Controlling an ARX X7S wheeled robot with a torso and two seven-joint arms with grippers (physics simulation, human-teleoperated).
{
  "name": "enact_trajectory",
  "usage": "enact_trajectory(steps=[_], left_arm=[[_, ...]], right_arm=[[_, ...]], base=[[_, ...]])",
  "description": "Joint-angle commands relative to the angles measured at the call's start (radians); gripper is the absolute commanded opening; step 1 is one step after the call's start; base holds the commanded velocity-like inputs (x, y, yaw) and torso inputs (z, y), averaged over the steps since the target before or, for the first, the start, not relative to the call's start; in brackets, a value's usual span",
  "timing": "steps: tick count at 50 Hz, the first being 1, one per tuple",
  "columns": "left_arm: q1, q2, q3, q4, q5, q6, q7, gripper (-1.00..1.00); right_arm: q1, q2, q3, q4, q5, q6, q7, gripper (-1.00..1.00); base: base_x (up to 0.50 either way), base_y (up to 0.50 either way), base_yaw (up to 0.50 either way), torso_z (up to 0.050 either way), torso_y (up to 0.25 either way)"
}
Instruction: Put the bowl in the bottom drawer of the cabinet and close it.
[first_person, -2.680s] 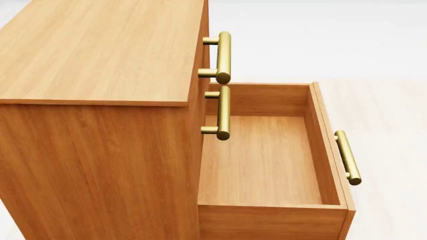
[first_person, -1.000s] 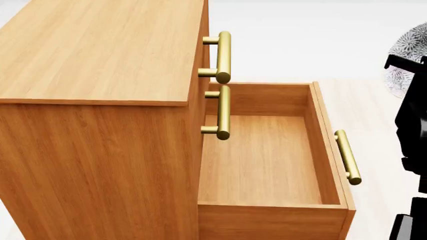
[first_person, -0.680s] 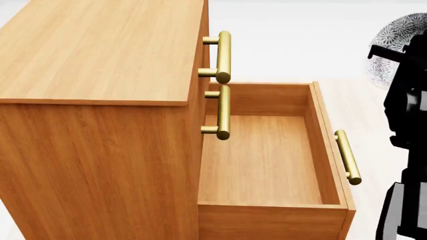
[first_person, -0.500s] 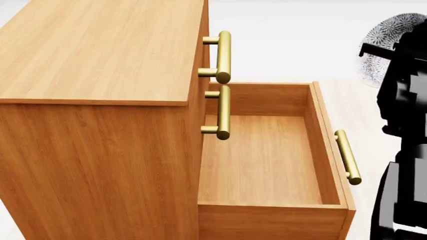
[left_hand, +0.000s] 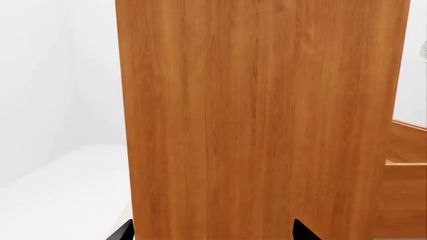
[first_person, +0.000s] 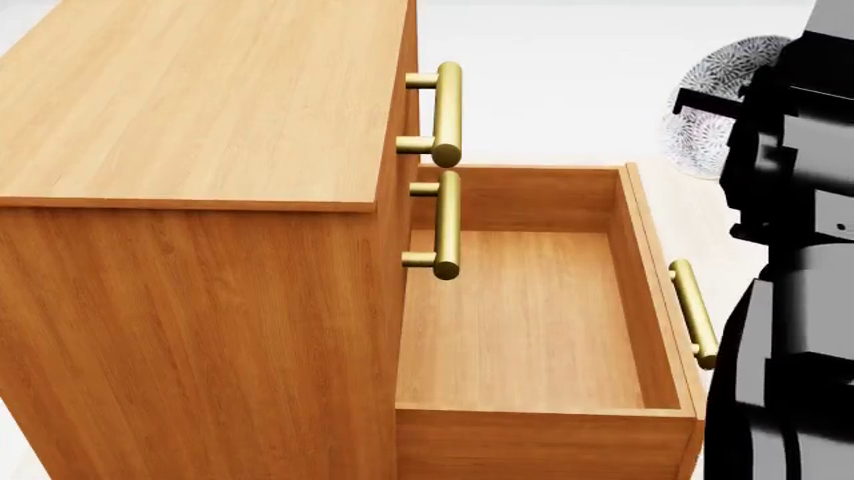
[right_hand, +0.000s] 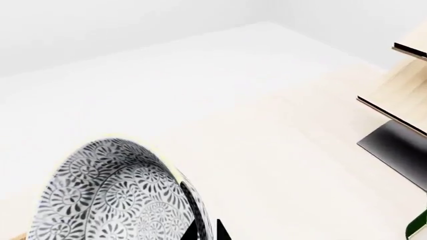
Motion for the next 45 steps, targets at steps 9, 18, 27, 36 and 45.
enact_trajectory(steps=[9,18,27,36,45], left_arm=[[0.001,-0.005,0.004,0.005,-0.012,0.004,-0.001,1.00],[0.000,-0.006,0.006,0.005,-0.007,0.005,-0.003,1.00],[-0.005,-0.004,0.012,-0.010,0.002,0.016,-0.002,1.00],[-0.006,-0.004,0.015,-0.015,-0.002,0.022,-0.001,1.00],[-0.004,-0.009,0.014,-0.009,-0.006,0.021,-0.004,1.00]], right_arm=[[0.023,-0.063,0.033,0.004,-0.078,0.023,-0.050,-1.00],[0.017,-0.078,0.037,0.004,-0.084,0.030,-0.053,-1.00],[0.013,-0.099,0.020,0.004,-0.091,0.035,-0.082,-1.00],[0.011,-0.117,0.017,0.004,-0.089,0.045,-0.092,-1.00],[0.003,-0.129,0.013,0.004,-0.088,0.059,-0.108,-1.00]], base=[[0.00,0.00,0.00,0.000,0.000],[0.00,0.00,0.00,0.000,0.001],[0.00,0.00,0.00,0.000,0.000],[0.00,0.00,0.00,0.000,0.000],[0.00,0.00,0.00,0.000,0.001]])
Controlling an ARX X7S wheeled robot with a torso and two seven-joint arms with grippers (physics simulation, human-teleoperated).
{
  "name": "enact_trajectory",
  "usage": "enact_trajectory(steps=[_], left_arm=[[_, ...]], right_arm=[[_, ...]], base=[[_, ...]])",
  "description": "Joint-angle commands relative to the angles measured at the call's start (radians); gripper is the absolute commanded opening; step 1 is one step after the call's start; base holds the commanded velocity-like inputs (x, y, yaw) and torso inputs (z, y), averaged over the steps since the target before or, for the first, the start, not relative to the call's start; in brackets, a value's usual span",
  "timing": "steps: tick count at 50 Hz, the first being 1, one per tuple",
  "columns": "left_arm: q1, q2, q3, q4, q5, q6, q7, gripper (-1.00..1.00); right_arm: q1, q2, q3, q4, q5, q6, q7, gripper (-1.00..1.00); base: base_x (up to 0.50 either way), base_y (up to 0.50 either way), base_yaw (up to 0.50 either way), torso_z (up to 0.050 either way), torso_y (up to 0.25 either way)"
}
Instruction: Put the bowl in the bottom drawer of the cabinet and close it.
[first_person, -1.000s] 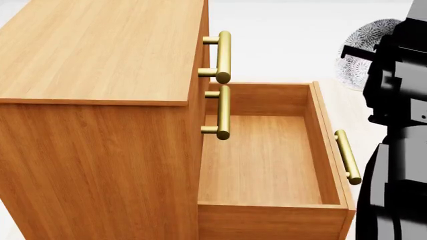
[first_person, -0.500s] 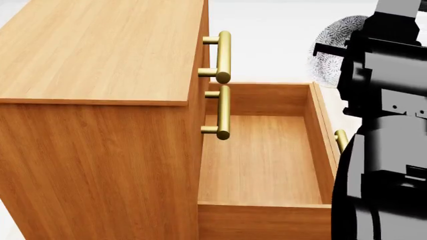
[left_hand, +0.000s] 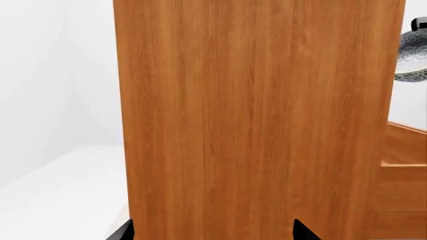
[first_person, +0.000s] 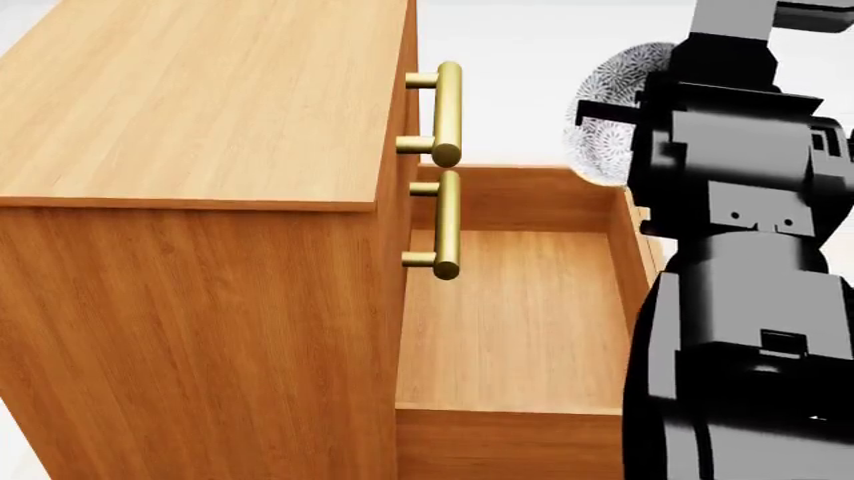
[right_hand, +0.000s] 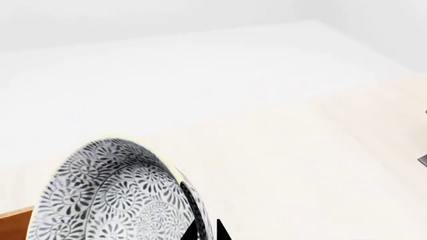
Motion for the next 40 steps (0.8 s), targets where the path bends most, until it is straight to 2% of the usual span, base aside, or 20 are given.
enact_trajectory(steps=[1,16,40], left_arm=[[0.002,-0.004,0.001,-0.001,-0.002,0.006,-0.001,1.00],[-0.005,-0.004,0.006,-0.006,-0.002,0.008,-0.001,1.00],[-0.006,-0.007,0.011,-0.006,-0.003,0.011,-0.006,1.00]], right_arm=[[-0.002,-0.018,-0.007,0.000,-0.006,0.013,-0.020,-1.00],[-0.021,-0.031,0.037,0.000,0.007,0.031,-0.057,-1.00],[-0.072,-0.051,0.023,0.000,-0.005,0.032,-0.154,-1.00]], base=[[0.00,0.00,0.00,0.000,0.000],[0.00,0.00,0.00,0.000,0.000],[0.00,0.00,0.00,0.000,0.000]])
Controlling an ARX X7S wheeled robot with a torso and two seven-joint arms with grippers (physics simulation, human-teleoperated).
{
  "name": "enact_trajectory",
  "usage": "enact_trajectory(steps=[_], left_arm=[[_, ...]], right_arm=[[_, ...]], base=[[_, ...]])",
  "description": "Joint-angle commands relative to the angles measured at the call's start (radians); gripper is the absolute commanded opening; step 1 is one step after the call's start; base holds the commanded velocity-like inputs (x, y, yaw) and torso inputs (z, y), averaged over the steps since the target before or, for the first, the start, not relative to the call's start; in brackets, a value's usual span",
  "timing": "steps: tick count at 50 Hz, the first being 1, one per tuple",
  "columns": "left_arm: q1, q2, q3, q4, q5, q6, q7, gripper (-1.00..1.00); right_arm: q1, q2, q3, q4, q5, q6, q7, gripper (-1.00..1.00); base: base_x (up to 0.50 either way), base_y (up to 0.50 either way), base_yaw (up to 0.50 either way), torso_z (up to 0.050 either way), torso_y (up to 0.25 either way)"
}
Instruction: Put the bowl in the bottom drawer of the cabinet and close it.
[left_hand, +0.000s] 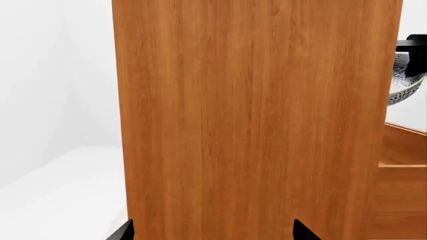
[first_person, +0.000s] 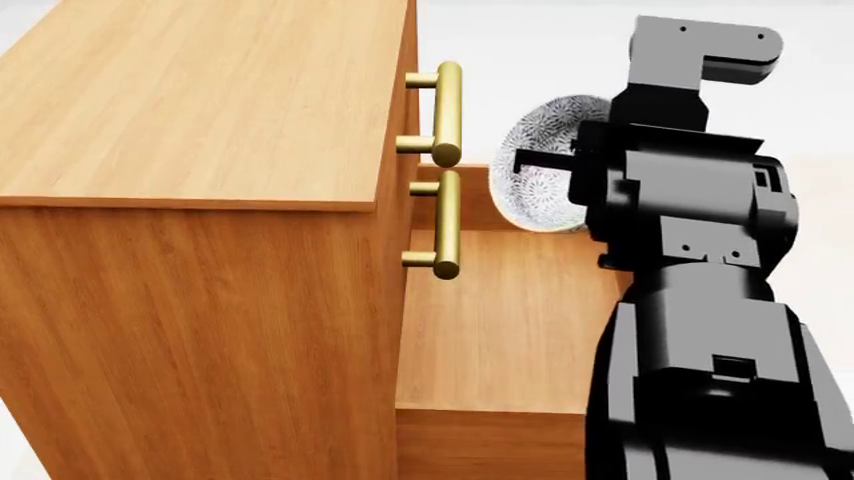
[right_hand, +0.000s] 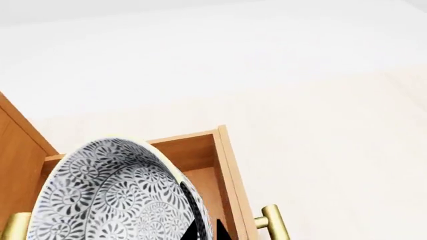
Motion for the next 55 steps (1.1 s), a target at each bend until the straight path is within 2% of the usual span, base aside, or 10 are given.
enact_trajectory(steps=[1,55], left_arm=[[-0.002,-0.001,0.003,-0.004,0.000,0.004,-0.001,1.00],[-0.003,-0.012,0.011,0.000,-0.006,0.006,-0.012,1.00]], right_arm=[[-0.014,-0.007,-0.003,0.000,-0.003,-0.002,-0.035,-1.00],[-0.096,-0.006,-0.021,0.000,-0.004,-0.021,-0.040,-1.00]], base=[[0.00,0.00,0.00,0.000,0.000],[0.00,0.00,0.00,0.000,0.000]])
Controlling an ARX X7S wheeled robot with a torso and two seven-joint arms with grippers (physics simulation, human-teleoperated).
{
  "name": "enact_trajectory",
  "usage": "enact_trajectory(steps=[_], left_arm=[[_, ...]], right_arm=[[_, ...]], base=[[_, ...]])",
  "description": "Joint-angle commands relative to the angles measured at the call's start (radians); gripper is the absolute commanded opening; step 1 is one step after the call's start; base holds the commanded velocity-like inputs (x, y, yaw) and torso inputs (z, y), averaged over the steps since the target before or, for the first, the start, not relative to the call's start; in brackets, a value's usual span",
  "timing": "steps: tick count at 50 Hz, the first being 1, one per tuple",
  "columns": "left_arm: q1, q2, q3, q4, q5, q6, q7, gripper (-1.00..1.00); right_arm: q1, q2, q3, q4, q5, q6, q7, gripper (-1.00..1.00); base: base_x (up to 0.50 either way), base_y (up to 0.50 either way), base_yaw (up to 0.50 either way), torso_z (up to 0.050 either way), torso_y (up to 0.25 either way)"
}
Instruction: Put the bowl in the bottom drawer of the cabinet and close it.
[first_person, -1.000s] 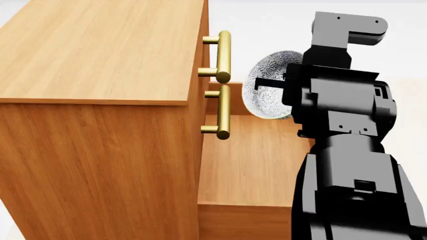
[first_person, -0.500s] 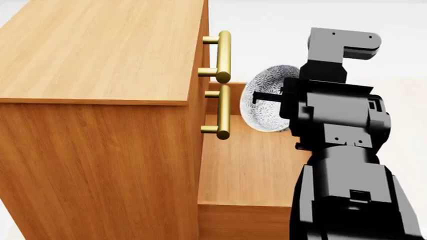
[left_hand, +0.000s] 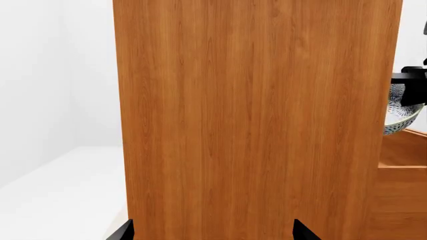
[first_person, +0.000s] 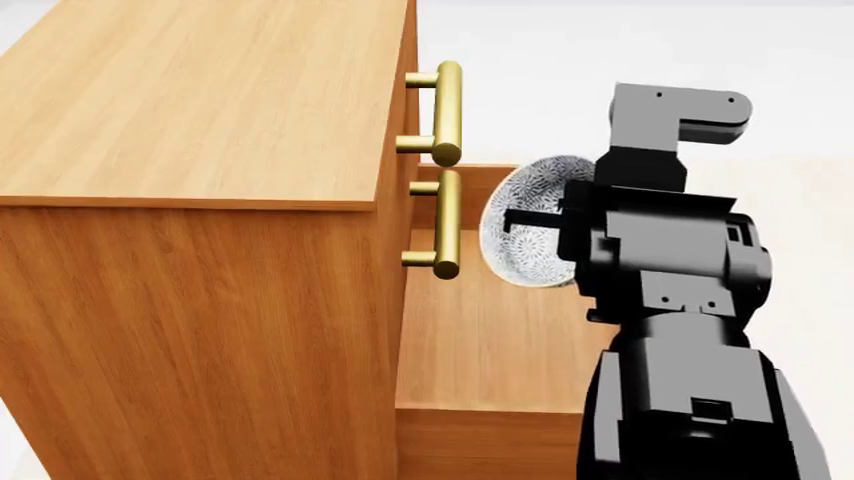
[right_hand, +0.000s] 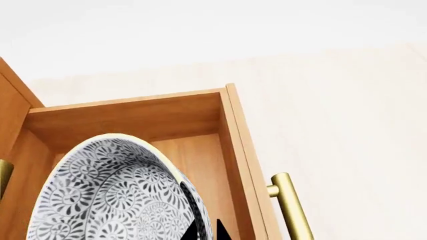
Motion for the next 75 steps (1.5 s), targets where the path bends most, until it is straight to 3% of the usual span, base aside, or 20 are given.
enact_trajectory(steps=[1,28,51,75], left_arm=[[-0.004,0.000,0.003,-0.005,0.000,0.003,-0.001,1.00],[-0.005,-0.006,0.008,-0.005,-0.004,0.006,-0.003,1.00],[-0.009,-0.008,0.012,-0.004,-0.006,0.005,-0.007,1.00],[-0.010,-0.014,0.015,-0.002,-0.010,0.005,-0.010,1.00]], right_arm=[[-0.006,-0.001,0.000,0.000,0.001,-0.004,-0.003,-1.00],[-0.030,-0.009,-0.012,0.000,0.002,0.004,-0.022,-1.00],[-0.044,-0.020,-0.046,0.000,0.003,0.027,-0.126,-1.00],[-0.044,-0.022,-0.035,0.000,0.007,0.125,-0.183,-1.00]], base=[[0.00,0.00,0.00,0.000,0.000],[0.00,0.00,0.00,0.000,0.000],[0.00,0.00,0.00,0.000,0.000],[0.00,0.00,0.00,0.000,0.000]])
